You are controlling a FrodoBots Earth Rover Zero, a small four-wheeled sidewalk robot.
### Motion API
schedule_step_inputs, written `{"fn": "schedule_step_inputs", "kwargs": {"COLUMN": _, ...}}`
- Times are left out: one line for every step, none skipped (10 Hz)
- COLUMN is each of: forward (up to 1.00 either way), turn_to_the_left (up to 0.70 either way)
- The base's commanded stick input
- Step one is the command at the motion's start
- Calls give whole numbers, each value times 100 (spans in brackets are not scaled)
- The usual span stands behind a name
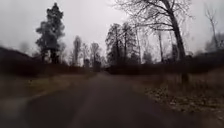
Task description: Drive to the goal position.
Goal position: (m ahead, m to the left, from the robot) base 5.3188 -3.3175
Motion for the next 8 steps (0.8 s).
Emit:
{"fn": "schedule_step_inputs", "kwargs": {"forward": 70, "turn_to_the_left": 0}}
{"fn": "schedule_step_inputs", "kwargs": {"forward": 70, "turn_to_the_left": 0}}
{"fn": "schedule_step_inputs", "kwargs": {"forward": 70, "turn_to_the_left": 0}}
{"fn": "schedule_step_inputs", "kwargs": {"forward": 70, "turn_to_the_left": 0}}
{"fn": "schedule_step_inputs", "kwargs": {"forward": 70, "turn_to_the_left": 2}}
{"fn": "schedule_step_inputs", "kwargs": {"forward": 70, "turn_to_the_left": 11}}
{"fn": "schedule_step_inputs", "kwargs": {"forward": 70, "turn_to_the_left": 20}}
{"fn": "schedule_step_inputs", "kwargs": {"forward": 70, "turn_to_the_left": 29}}
